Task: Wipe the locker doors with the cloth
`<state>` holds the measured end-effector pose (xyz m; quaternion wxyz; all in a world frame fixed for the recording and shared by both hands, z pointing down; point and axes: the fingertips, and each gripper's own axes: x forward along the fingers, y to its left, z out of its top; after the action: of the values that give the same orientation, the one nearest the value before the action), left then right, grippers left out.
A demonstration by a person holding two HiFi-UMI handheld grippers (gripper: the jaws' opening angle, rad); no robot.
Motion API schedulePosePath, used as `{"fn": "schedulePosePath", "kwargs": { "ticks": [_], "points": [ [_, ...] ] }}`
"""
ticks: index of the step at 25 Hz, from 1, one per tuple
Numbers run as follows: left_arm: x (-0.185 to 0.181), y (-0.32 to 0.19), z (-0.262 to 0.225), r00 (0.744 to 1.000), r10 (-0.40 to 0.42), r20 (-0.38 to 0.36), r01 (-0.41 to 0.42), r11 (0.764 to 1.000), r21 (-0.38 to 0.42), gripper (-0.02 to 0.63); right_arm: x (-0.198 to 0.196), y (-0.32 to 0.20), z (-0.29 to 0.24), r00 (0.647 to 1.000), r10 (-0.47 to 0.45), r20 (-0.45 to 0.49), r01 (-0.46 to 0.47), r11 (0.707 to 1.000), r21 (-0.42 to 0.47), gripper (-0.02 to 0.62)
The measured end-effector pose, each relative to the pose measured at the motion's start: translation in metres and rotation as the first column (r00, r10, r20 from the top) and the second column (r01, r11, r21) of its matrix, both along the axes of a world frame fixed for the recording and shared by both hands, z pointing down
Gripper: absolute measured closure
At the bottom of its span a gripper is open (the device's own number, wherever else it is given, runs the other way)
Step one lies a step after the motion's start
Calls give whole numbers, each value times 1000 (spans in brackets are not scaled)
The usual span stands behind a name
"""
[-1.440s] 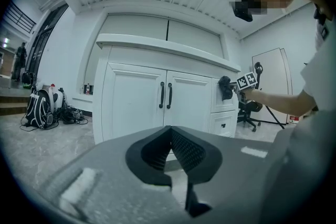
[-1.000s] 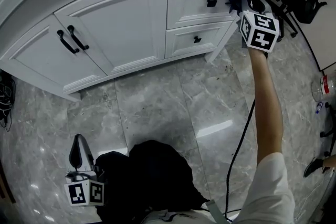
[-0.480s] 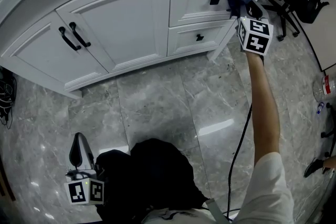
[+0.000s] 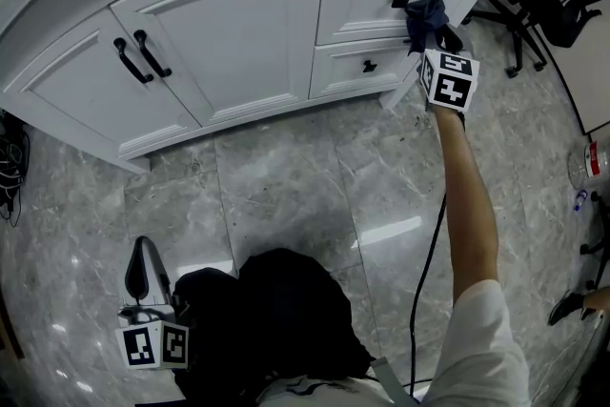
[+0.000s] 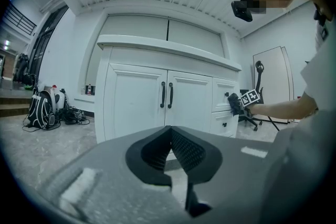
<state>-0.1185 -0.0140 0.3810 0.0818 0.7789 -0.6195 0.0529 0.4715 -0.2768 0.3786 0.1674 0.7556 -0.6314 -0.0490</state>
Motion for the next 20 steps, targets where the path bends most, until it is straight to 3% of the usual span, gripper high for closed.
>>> {"fn": "schedulePosePath", "kwargs": {
  "ticks": [10, 15, 20],
  "points": [
    [-1, 4, 0, 1000, -1, -8, 1, 1000, 7, 604, -76, -1, 6, 990, -93, 103, 92, 996, 21, 529],
    [-3, 7, -2, 1000, -1, -12, 1, 1000, 11, 604, -104, 2, 11, 969, -121, 214, 115, 993, 39, 529],
    [-3, 10, -2, 1000, 0, -15, 0, 1000, 15, 604, -149, 4, 16, 949, -180, 260, 171, 984, 58, 529]
  ]
}}
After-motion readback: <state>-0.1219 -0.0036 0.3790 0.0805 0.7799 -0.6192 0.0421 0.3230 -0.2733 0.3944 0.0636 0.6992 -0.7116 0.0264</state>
